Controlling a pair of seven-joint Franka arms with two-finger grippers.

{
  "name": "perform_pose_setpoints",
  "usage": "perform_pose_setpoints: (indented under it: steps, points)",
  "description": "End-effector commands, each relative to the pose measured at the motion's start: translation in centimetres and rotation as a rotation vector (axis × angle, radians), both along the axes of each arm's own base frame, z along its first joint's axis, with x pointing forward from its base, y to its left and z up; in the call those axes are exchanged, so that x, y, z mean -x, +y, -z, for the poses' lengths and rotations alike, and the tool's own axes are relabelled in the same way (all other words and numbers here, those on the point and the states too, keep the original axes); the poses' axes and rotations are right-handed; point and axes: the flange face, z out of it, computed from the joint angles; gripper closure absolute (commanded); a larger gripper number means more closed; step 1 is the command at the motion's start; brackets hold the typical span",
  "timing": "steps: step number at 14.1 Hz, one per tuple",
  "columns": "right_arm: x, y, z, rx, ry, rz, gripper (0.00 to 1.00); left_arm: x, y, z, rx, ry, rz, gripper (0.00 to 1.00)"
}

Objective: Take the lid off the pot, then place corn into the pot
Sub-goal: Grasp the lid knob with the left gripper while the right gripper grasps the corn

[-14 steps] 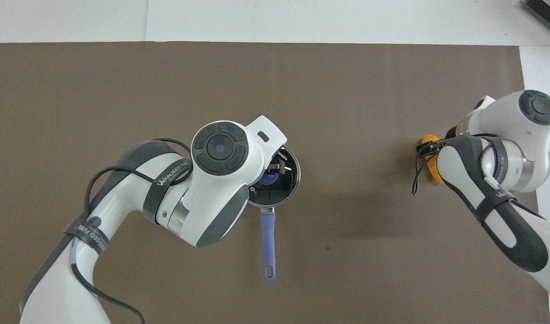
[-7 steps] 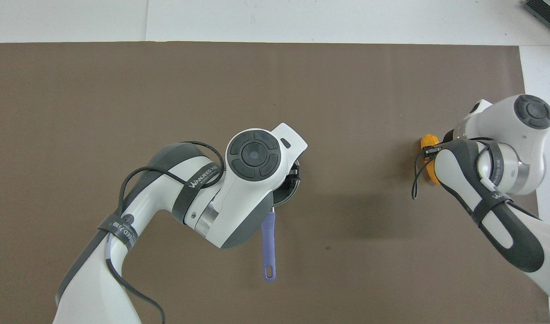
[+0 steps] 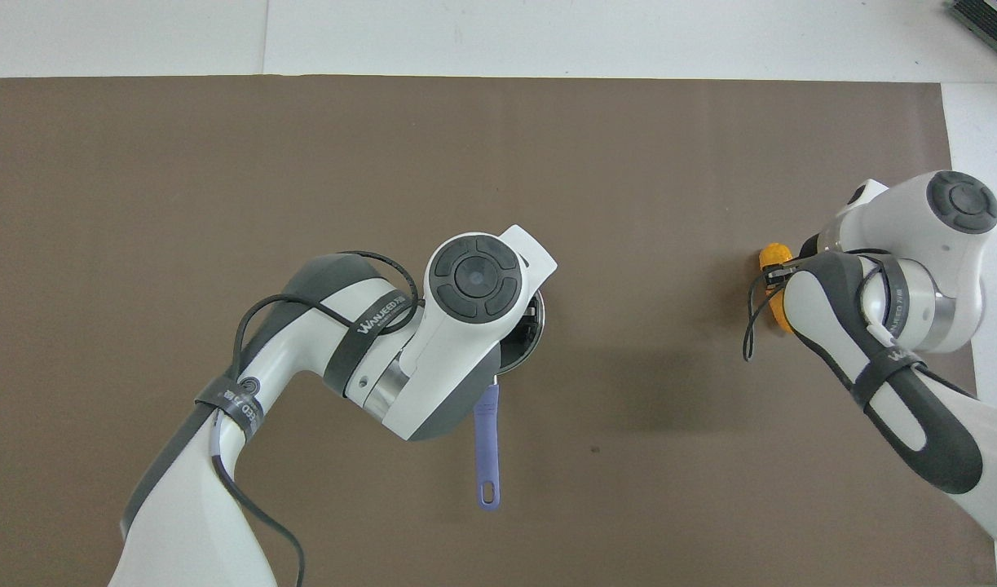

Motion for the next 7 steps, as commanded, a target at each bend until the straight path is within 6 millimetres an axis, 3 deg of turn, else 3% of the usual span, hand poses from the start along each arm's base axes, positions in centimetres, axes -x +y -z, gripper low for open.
perform_pose_setpoints:
  steps: [1, 2, 4, 7]
  points:
    - [-0.1, 0.0, 0.2, 0.0, -0.018, -0.023, 1.0, -0.2, -0.6, -0.9, -0.022, -0.01, -0.005, 0.55]
    - [-0.1, 0.0, 0.2, 0.0, -0.018, -0.023, 1.0, -0.3, -0.8, -1.1, -0.017, -0.006, -0.01, 0.78]
    - [-0.1, 0.0, 0.2, 0.0, -0.018, -0.023, 1.0, 0.7, -2.6, -1.5, -0.018, 0.006, -0.038, 1.0]
    - [-0.1, 0.0, 0.1, 0.0, -0.019, -0.023, 1.0, 0.0, -2.5, -3.7, -0.018, 0.005, -0.059, 1.0]
